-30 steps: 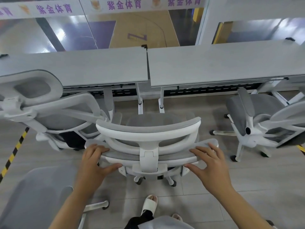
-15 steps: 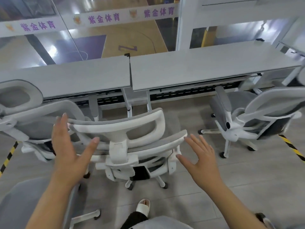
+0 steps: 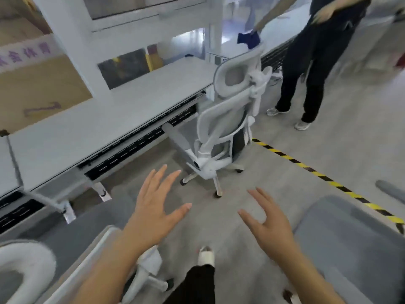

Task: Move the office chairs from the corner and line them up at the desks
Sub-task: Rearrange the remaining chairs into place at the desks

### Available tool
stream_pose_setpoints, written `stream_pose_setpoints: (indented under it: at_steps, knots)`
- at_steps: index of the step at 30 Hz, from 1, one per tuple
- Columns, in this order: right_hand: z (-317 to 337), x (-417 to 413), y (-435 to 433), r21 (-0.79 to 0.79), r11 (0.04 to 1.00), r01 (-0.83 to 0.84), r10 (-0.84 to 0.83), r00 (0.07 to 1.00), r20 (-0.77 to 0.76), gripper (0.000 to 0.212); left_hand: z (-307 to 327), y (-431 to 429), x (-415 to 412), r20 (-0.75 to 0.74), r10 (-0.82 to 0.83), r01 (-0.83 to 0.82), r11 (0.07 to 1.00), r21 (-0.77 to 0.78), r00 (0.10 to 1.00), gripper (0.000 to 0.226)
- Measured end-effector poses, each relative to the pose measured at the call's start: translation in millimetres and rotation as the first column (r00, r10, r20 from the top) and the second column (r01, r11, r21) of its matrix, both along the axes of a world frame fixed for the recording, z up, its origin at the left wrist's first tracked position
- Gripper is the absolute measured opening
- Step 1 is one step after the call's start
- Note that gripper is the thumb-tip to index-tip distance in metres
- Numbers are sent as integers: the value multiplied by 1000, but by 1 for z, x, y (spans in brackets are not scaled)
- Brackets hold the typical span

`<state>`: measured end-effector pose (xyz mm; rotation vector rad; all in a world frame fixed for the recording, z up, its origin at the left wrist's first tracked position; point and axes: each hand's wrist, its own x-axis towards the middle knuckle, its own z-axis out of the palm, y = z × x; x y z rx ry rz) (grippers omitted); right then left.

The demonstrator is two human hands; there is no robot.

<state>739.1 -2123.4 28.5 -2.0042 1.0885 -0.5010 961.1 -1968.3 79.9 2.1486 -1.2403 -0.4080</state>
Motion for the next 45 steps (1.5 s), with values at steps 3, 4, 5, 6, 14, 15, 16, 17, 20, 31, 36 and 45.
stream_pose_setpoints:
  at_steps: [3, 4, 5, 6, 14, 15, 16, 17, 20, 31, 36, 45]
  knots:
    - [2, -8, -59, -31, 996, 83, -85, 995, -59, 56, -20, -72, 16, -28, -54, 56, 995, 86, 998, 83]
    - [3, -7, -82, -38, 996, 84, -87, 992, -89, 56, -27, -97, 23, -32, -57, 60, 992, 109, 998, 82]
    - [4, -4, -106, -44, 996, 80, -85, 990, -117, 56, -34, -122, 32, -38, -53, 57, 991, 122, 998, 81]
    - [7, 1, -132, -51, 996, 75, -81, 987, -137, 57, -40, -149, 44, -44, -45, 50, 991, 120, 998, 80]
    - [43, 78, -341, -93, 996, -2, -26, 954, -300, 57, -55, -324, 125, -62, 56, -49, 993, 109, 996, 77]
    - [45, 86, -361, -86, 996, -12, -16, 950, -311, 59, -55, -342, 129, -69, 60, -53, 993, 107, 996, 75]
    - [47, 93, -378, -72, 997, -17, -8, 946, -324, 61, -54, -359, 131, -80, 69, -60, 992, 109, 994, 72]
    - [48, 98, -394, -67, 997, -28, 4, 940, -340, 62, -52, -373, 130, -84, 85, -75, 990, 116, 993, 70]
    - [52, 117, -436, -89, 992, -91, 46, 908, -416, 60, -50, -405, 127, -64, 135, -126, 984, 127, 989, 66]
    - [38, 243, -629, -191, 819, -541, 272, 659, -702, 68, -55, -441, 100, 44, 454, -456, 884, 101, 890, 45]
    - [28, 245, -669, -276, 624, -731, 436, 619, -653, 56, -47, -458, 79, -16, 637, -635, 770, 69, 771, 45]
    - [3, 182, -702, -359, 491, -794, 661, 607, -440, 65, -54, -490, 12, -97, 797, -803, 596, -32, 596, 52]
